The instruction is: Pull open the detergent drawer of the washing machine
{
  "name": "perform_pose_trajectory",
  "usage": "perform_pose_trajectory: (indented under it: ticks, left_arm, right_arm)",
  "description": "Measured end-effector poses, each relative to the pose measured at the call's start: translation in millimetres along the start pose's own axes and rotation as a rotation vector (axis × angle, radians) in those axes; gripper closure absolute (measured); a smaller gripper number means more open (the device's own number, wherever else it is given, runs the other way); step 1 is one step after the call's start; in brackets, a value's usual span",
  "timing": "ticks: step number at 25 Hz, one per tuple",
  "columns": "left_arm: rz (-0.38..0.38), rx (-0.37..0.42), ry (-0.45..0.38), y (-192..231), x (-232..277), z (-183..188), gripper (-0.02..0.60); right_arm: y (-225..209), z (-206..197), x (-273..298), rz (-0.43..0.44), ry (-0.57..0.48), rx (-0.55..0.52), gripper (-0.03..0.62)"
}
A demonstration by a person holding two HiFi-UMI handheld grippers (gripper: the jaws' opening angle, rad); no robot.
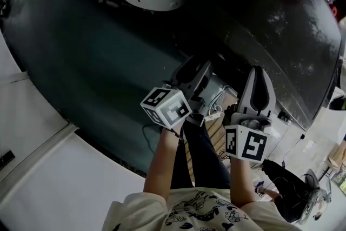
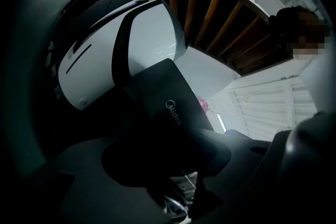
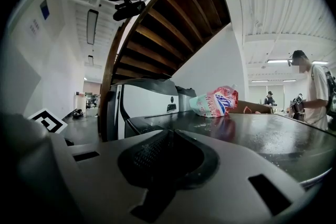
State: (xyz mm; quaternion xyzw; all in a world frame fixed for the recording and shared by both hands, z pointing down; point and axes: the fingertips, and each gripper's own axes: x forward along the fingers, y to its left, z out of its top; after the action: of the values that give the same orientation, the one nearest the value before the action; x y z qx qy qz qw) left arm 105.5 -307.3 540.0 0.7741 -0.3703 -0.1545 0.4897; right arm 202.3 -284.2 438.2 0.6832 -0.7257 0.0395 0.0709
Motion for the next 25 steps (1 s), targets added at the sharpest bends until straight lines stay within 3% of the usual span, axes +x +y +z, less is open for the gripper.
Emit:
perform_pose_trajectory:
  ticks: [4, 14, 25]
  left_arm:
    - [-0.070, -0.108, -0.036, 3.1, 7.6, 1.5, 0.370]
    - [-0.230, -0.268, -0.047, 1.0, 27.2, -2.8, 0.322]
    - [-0.369, -0.337, -0.049, -7.0, 33.6, -5.1, 0.319]
  right_arm:
    - [0.1, -3.2, 1.6, -0.003, -0.002, 0.000, 0.563]
    - [0.8, -2.7, 4.8, 0.001, -0.014, 0.008, 0.563]
    - [-3.7, -1.4, 1.7, -0.008, -0.019, 0.019, 0.563]
